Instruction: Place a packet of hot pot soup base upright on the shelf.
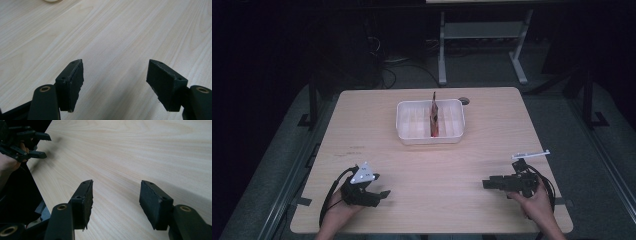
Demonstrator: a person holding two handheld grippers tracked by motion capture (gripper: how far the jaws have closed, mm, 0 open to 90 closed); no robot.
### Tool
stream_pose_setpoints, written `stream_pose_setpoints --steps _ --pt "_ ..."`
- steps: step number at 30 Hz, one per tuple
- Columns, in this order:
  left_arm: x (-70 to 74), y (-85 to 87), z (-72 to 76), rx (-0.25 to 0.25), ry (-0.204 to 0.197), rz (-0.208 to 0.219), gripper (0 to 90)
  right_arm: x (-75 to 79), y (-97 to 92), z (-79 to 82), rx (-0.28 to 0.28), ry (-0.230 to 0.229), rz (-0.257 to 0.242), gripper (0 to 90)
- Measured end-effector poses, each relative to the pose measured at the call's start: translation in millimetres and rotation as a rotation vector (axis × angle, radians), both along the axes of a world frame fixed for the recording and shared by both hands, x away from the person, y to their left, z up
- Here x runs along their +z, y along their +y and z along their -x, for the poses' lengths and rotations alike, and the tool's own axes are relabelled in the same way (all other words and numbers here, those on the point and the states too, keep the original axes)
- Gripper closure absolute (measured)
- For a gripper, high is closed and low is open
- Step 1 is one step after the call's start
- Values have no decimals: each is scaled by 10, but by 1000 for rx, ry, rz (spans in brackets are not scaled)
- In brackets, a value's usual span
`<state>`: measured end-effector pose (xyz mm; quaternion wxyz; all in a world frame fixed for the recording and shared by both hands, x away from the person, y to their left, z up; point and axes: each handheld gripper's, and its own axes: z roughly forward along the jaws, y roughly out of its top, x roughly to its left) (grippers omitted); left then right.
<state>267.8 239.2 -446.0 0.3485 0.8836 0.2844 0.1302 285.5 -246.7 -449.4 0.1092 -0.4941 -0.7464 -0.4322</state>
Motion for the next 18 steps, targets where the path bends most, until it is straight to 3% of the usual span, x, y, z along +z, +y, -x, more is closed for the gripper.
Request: stream_pose_setpoints --steps 18 --pt "0 4 -2 0 -1 -3 294 -80 37 188 17 -32 22 427"
